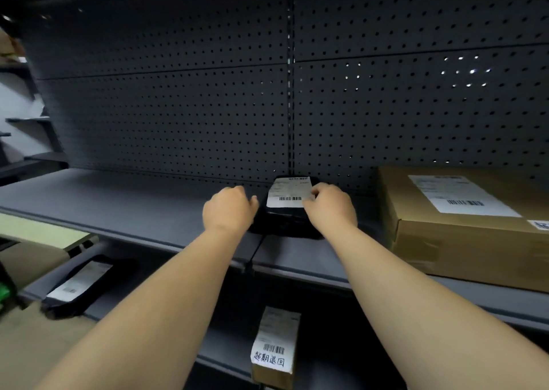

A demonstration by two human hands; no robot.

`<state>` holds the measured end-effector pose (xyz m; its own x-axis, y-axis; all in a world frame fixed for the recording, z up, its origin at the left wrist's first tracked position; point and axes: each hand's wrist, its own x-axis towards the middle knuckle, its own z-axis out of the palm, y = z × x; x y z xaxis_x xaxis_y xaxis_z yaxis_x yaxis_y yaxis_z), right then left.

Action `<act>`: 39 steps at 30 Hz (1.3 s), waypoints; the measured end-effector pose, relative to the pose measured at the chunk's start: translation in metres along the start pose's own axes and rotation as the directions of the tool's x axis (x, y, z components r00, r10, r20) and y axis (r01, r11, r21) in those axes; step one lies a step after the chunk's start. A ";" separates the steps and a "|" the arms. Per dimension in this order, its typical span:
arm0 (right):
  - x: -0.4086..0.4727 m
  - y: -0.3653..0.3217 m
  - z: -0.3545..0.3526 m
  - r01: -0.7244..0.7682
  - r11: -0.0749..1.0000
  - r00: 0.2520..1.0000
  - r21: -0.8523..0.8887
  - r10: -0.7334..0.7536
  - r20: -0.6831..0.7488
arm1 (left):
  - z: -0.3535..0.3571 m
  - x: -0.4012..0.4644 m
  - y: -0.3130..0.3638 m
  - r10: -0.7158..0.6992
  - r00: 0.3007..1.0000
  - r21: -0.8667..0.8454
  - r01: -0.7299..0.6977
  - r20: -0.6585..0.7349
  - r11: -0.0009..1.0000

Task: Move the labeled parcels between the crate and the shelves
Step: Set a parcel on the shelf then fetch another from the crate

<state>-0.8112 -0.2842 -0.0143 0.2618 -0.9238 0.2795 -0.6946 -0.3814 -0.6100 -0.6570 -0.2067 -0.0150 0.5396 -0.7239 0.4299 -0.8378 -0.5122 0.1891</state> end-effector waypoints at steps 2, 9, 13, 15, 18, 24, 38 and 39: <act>0.011 -0.003 0.003 -0.075 0.996 0.997 0.042 0.075 0.004 | 0.006 0.015 0.001 -0.014 0.998 -0.130 0.021 0.056 0.991; 0.044 -0.007 0.011 -0.361 0.889 0.932 0.284 0.335 0.134 | 0.030 0.063 0.007 -0.058 0.905 -0.491 0.282 0.422 0.824; 0.050 -0.007 0.019 -0.466 0.780 0.884 0.417 0.422 0.200 | 0.045 0.075 0.006 -0.022 0.831 -0.686 0.473 0.556 0.553; 0.051 -0.007 0.023 -0.492 0.738 0.870 0.461 0.437 0.229 | 0.049 0.078 0.004 0.019 0.802 -0.724 0.528 0.597 0.443; 0.052 -0.010 0.023 -0.527 0.684 0.847 0.504 0.465 0.255 | 0.054 0.083 0.003 0.074 0.755 -0.712 0.575 0.651 0.403; 0.046 -0.015 0.024 -0.551 0.626 0.826 0.552 0.506 0.250 | 0.059 0.082 0.003 0.099 0.742 -0.716 0.589 0.663 0.374; 0.012 -0.022 0.038 -0.114 0.530 0.930 0.840 0.355 -0.098 | 0.037 0.050 -0.016 0.052 0.963 -0.964 0.264 0.266 0.041; 0.009 -0.022 0.037 -0.091 0.515 0.931 0.852 0.347 -0.110 | 0.035 0.047 -0.017 0.038 0.967 -0.967 0.252 0.253 0.026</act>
<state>-0.7681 -0.2857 -0.0256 -0.0714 -0.9889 0.1302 0.1894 -0.1415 -0.9716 -0.6144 -0.2486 -0.0290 0.5113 -0.8358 0.1998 0.0332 0.2516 0.9673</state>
